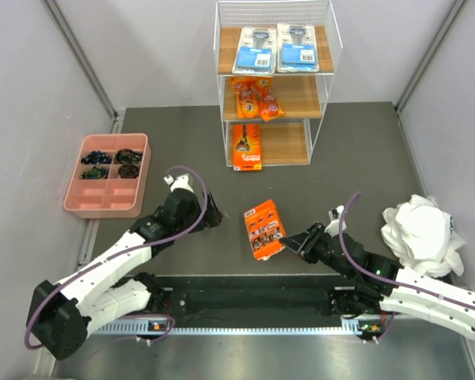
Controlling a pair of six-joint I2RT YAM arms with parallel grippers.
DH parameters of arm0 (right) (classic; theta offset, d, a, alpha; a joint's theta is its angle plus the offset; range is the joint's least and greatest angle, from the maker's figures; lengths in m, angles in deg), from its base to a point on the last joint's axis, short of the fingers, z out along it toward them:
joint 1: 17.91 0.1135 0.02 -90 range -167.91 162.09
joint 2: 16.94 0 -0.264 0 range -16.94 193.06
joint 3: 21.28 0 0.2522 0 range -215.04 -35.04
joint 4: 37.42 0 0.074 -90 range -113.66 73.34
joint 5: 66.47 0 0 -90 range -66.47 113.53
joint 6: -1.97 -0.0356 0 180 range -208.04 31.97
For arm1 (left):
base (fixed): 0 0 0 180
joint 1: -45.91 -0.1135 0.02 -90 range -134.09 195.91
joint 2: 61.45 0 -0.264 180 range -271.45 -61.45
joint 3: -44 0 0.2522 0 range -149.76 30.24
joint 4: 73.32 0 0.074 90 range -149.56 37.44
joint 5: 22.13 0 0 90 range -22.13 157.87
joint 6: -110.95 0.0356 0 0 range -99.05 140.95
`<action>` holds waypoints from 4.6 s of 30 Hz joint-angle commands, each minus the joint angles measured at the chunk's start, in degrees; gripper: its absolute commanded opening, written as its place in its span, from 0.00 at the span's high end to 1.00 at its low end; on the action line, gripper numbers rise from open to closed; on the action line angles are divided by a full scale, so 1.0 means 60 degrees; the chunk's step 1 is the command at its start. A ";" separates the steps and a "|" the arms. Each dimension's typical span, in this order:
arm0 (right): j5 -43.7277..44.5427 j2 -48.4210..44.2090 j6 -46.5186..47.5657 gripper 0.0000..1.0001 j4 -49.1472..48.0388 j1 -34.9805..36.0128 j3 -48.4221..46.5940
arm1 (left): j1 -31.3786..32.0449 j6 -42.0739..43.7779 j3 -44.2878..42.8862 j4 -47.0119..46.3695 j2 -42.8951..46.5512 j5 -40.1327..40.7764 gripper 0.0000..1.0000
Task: Place and organize the shaving razors onto the shelf
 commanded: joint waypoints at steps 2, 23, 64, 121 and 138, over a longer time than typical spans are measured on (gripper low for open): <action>0.0222 -0.0162 0.0135 1.00 -0.0160 -0.0050 -0.0347 | -0.0022 0.0389 -0.0194 0.1006 0.0101 0.0931 0.01; -0.1388 0.2796 0.1350 1.00 -0.1697 -0.0708 -0.2221 | -0.0022 0.0286 0.0246 0.1005 0.0247 0.0550 0.01; -0.5520 0.5946 0.0955 1.00 -0.6649 -0.6700 -0.2485 | -0.0022 0.0286 0.0378 0.0902 0.0247 0.0506 0.01; -0.5140 1.2993 0.1145 0.98 -0.6622 -0.7872 -0.5972 | -0.0036 0.0711 0.0055 0.0931 0.0042 0.0125 0.01; -0.4714 1.2320 0.1541 0.35 -0.5274 -0.7872 -0.6118 | -0.0022 0.0550 0.0246 0.0917 0.0218 0.0008 0.01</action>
